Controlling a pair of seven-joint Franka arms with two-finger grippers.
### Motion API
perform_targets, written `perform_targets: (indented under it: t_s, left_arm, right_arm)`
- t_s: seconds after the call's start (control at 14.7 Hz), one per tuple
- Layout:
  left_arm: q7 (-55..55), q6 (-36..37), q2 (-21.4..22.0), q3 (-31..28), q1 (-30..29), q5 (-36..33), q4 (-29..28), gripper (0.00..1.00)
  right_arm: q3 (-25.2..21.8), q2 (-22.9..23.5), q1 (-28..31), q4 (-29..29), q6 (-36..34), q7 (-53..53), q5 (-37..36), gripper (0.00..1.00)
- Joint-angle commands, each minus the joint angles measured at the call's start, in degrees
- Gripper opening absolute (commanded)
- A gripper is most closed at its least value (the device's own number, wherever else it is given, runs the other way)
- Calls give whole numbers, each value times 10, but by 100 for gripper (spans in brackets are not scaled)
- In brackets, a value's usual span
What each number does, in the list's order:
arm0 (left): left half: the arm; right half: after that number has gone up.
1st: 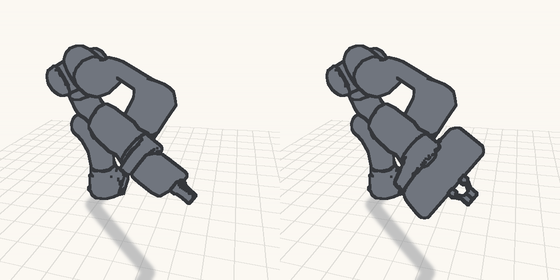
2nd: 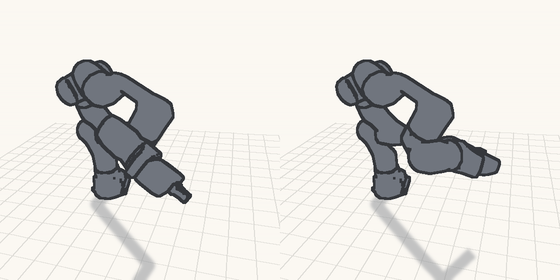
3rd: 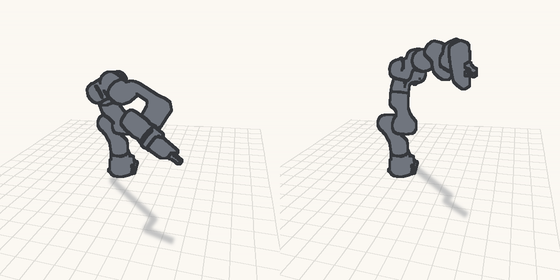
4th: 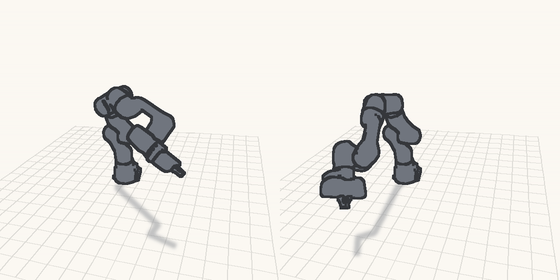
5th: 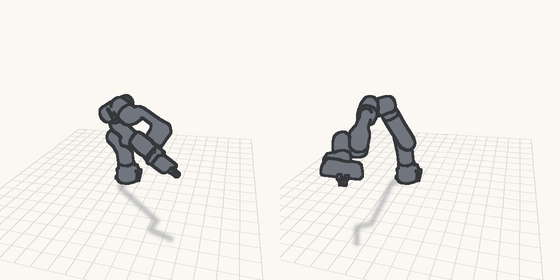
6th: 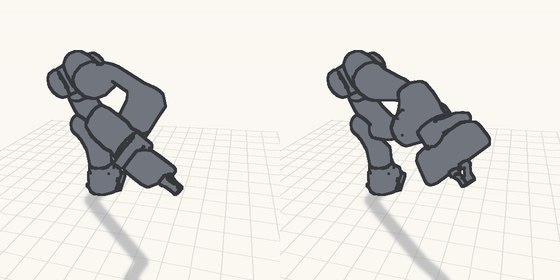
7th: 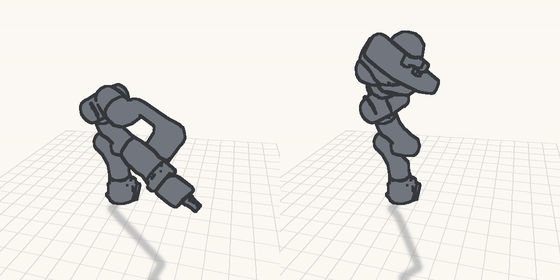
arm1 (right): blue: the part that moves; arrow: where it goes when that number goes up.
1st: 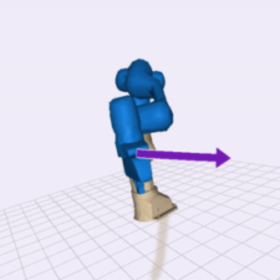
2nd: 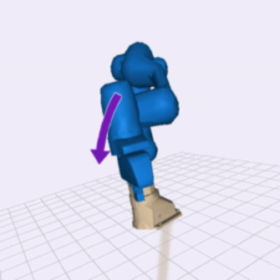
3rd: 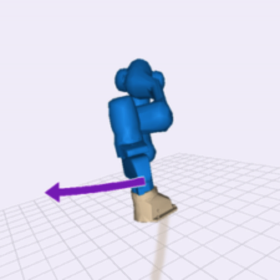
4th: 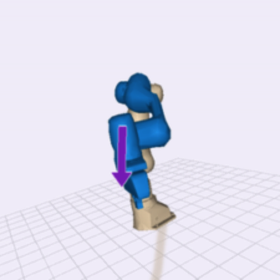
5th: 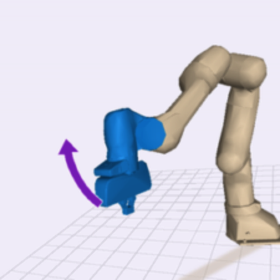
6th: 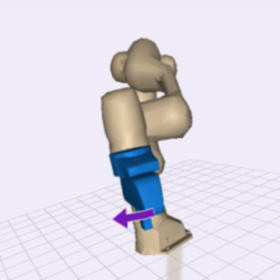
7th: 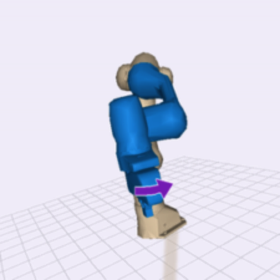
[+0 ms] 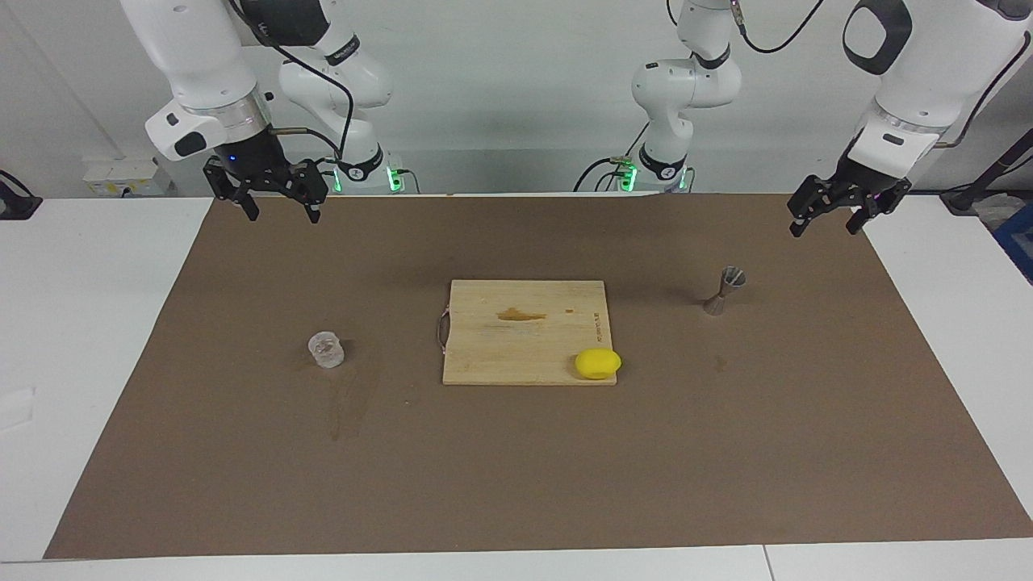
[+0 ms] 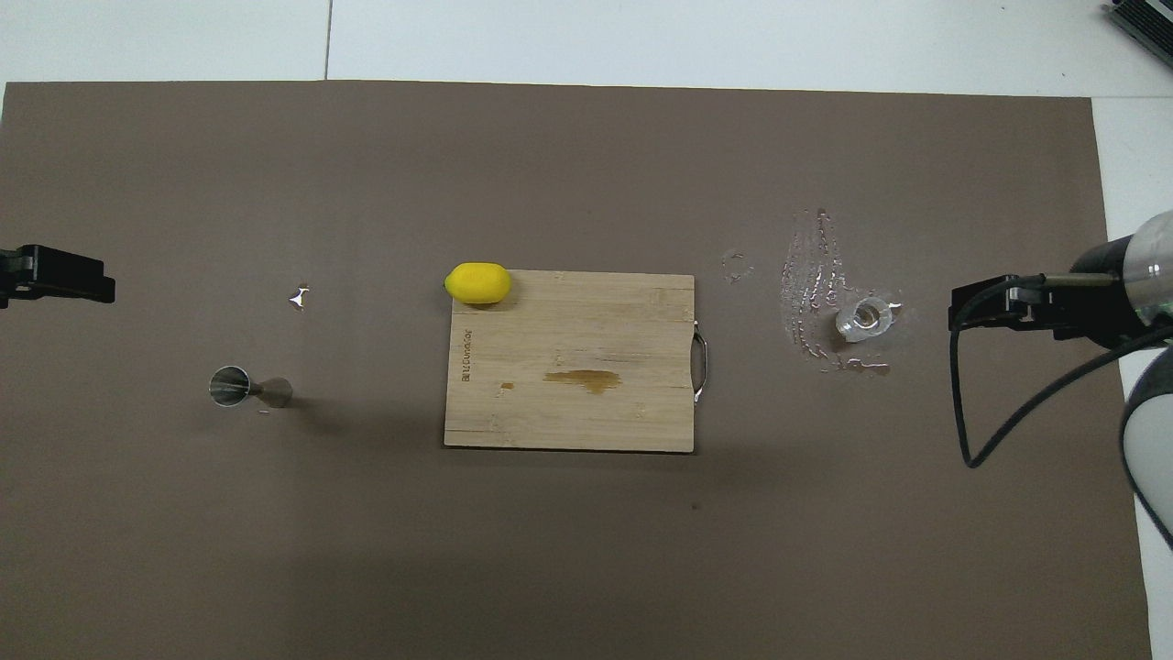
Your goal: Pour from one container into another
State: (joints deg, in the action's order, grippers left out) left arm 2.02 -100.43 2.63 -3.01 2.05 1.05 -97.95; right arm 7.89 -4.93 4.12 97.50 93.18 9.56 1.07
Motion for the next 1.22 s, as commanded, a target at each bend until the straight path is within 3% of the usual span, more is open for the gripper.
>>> perform_targets:
  t_s: [0.0,0.27,0.82,1.16]
  left_arm:
    - [-8,-84,36,-3,2,-10,-73,100]
    - [-8,-171,16,-3,9,-10,-100,100]
    - [-21,-299,-72,-2,25,-10,-102,100]
    - [-40,-365,-84,-2,45,-8,-104,100]
  right_arm:
    - [1,-13,9,12,6,-16,12,100]
    - [1,-13,9,12,6,-16,12,100]
    - [1,-13,9,12,6,-16,12,100]
    - [1,-13,9,12,5,-16,12,100]
